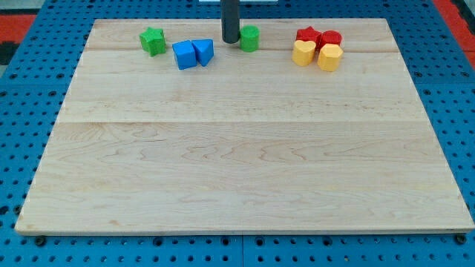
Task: Adjust the cube in between the triangle and green star
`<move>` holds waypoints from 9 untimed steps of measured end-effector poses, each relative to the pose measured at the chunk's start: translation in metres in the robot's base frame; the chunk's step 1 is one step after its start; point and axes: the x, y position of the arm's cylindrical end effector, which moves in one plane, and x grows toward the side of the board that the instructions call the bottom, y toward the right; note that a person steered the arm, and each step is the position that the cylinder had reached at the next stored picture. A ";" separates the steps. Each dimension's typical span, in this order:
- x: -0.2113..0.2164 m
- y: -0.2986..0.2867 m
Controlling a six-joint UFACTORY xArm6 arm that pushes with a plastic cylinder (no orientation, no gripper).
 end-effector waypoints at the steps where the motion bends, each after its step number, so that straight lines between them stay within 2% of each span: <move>1: 0.000 0.000; 9: 0.001 0.007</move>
